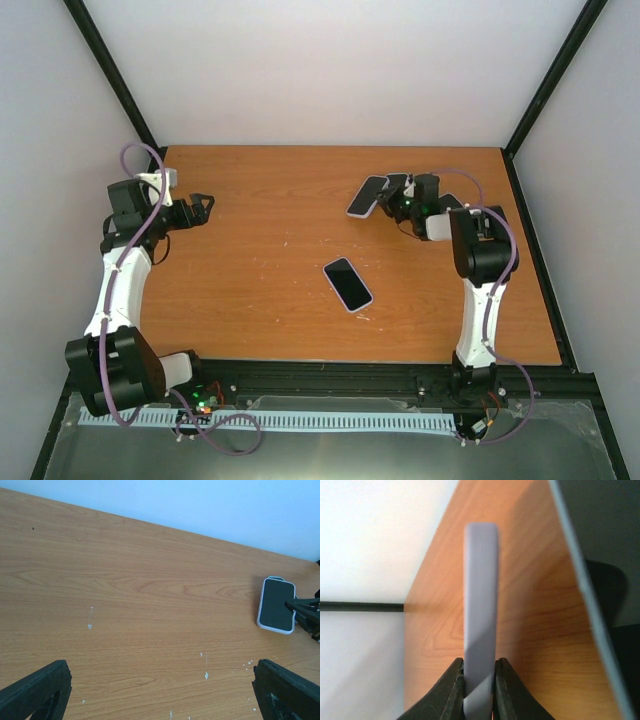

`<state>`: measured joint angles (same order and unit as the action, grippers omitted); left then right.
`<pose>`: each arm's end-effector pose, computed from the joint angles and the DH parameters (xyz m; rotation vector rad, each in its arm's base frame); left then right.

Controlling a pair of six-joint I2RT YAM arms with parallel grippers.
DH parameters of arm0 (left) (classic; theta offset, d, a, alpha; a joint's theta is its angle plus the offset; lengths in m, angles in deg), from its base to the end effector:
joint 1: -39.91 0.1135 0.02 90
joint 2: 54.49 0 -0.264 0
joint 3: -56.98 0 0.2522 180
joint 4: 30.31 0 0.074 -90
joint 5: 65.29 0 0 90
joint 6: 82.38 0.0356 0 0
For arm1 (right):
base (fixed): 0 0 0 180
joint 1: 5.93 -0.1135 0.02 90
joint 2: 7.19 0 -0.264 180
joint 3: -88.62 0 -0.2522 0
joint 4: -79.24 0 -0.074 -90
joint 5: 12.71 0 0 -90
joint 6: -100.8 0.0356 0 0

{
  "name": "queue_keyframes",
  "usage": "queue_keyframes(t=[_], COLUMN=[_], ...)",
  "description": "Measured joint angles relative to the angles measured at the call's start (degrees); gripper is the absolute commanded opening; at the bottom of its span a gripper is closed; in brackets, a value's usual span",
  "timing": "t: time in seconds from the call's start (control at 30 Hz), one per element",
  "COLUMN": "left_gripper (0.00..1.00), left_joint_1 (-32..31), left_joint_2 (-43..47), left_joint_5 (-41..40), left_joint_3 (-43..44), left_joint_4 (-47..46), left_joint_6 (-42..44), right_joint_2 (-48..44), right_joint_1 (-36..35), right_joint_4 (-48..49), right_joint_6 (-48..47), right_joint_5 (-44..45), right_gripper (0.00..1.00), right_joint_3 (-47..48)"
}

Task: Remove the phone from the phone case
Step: Pick up the phone at the center of the board.

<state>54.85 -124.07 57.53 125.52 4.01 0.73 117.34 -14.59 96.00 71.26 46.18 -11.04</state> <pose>0.2608 0.0496 0.2962 -0.0840 2.1234 -0.5410 0.4354 0.0849 0.1071 0.6277 2.1467 1.2657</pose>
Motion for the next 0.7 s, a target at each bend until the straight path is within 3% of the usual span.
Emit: queue_keyframes(t=[0.47,0.7], left_gripper=[1.0,1.0], left_joint_1=[0.0,0.0], left_joint_2=[3.4,4.6], left_joint_5=[6.1,14.0], left_joint_3=[3.0,8.6], left_joint_4=[0.6,5.5], left_joint_6=[5.3,13.1], right_joint_2=[-17.5,-28.2], right_joint_1=[0.0,-0.1], right_joint_4=[-0.7,-7.1], right_joint_6=[-7.9,-18.9], right_joint_5=[-13.6,-24.3], right_gripper=[0.09,0.06], right_joint_3=[-1.9,-1.6])
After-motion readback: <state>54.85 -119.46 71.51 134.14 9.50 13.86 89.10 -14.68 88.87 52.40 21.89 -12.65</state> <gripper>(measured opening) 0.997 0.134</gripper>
